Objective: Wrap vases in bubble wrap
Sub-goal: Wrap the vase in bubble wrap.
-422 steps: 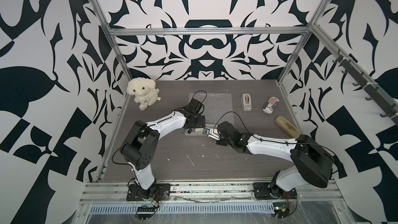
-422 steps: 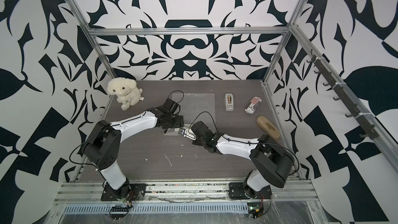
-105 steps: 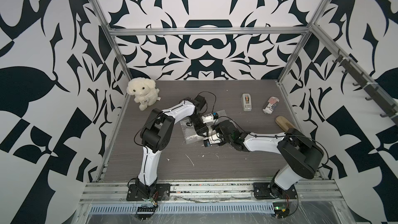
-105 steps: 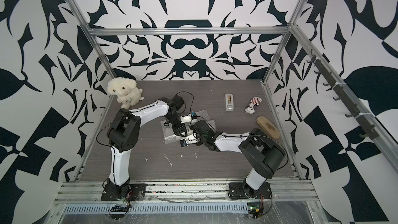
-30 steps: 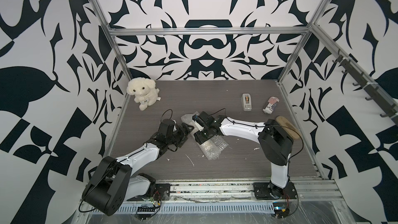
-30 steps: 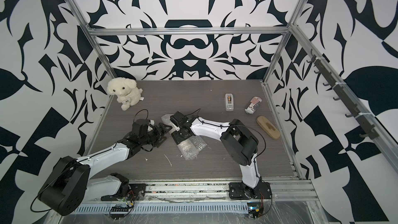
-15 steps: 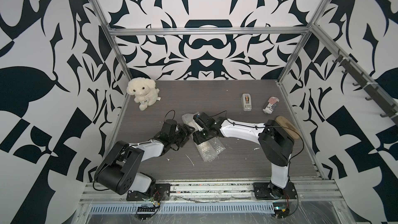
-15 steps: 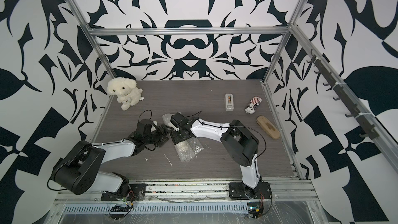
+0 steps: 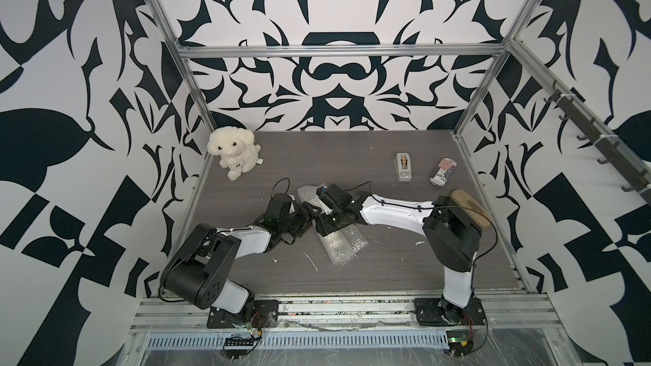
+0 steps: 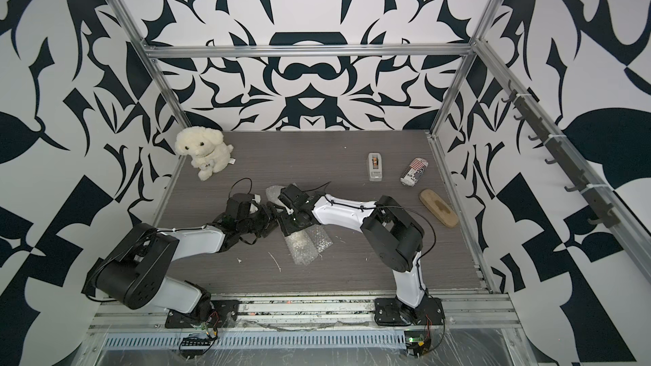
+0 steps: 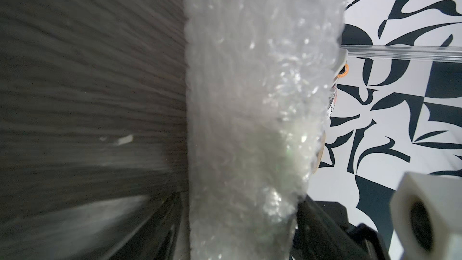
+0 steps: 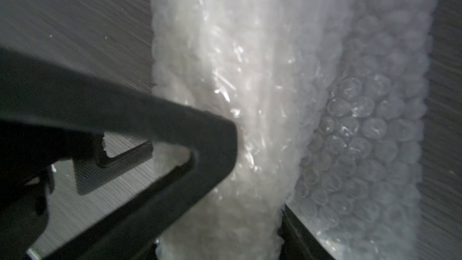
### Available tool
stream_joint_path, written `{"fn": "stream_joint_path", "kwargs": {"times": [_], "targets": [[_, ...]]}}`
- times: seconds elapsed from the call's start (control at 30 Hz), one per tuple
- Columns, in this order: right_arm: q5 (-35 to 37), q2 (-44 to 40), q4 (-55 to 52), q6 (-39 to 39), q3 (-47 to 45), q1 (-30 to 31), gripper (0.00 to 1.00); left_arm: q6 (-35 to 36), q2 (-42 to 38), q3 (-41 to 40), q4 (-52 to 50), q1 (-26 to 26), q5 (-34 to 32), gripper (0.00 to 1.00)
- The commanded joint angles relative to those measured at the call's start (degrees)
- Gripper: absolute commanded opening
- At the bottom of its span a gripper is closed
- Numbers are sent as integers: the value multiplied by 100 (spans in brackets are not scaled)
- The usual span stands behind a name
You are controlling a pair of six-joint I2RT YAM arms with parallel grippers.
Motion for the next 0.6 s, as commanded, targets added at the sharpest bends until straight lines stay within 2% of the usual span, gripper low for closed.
{"fn": "stream_joint_path", "kwargs": {"times": [0.0,0.13,0.2,0.4,0.5,0.57], "targets": [[-611,36,-178,179,-235,242,67,250,308,72,-218,-94,143,68],[-728,-22,-44,215,-268,239,67,350,380,68,-243,-115,147,66],[-766,-99,84,249,-330,242,68,444,405,72,-379,-118,115,63],[-805,-433,405,309,-436,243,76,710,491,55,-786,-145,-67,60],[-738,-732,367,317,-390,243,99,892,475,107,-1062,-224,-271,60],[-676,-1015,341,311,-400,233,100,997,511,168,-1253,-236,-317,60]]}}
